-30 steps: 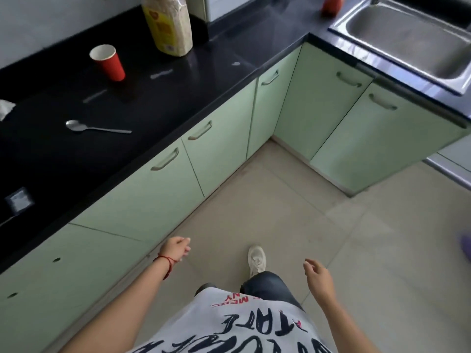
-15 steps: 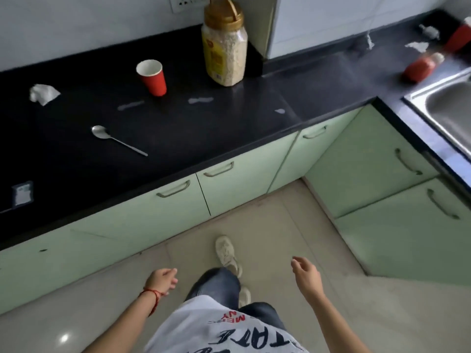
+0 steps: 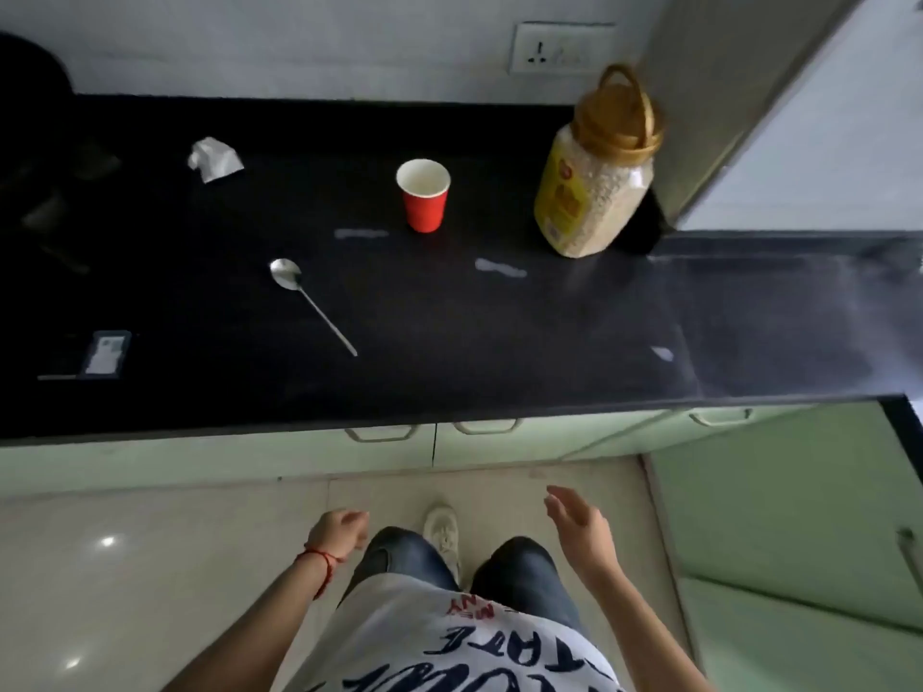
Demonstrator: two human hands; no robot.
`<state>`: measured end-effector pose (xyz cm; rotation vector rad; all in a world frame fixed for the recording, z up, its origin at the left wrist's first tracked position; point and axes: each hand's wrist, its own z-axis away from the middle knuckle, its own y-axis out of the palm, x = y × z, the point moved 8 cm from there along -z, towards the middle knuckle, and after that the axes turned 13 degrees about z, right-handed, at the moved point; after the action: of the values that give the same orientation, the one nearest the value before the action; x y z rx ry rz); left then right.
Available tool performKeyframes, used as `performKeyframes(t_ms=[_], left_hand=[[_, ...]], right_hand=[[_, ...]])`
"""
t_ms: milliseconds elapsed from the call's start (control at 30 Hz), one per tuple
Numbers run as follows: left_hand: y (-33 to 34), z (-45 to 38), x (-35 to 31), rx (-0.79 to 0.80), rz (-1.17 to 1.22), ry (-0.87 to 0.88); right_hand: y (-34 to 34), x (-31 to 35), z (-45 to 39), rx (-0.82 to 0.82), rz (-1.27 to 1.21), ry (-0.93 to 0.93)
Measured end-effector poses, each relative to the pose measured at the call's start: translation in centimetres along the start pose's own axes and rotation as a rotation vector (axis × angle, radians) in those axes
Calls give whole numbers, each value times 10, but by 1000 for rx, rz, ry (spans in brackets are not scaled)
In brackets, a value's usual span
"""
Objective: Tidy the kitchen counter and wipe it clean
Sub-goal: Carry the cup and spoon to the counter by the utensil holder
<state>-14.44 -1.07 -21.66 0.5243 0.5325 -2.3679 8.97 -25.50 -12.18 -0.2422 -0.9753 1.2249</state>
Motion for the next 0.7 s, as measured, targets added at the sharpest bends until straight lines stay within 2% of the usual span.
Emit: performKeyframes(t_ms=[233, 333, 433, 700], left_hand=[[-18, 7, 5, -68, 309, -121], [-27, 12, 20, -132, 412, -165], [-29, 20, 34, -181, 567, -214], [-24, 34, 51, -309, 763, -298]], right_hand=[[-4, 177, -29, 165, -93, -392], [6, 241, -41, 245, -51, -526], [20, 299, -60, 256, 46, -663], [82, 427, -109, 220, 197, -691]])
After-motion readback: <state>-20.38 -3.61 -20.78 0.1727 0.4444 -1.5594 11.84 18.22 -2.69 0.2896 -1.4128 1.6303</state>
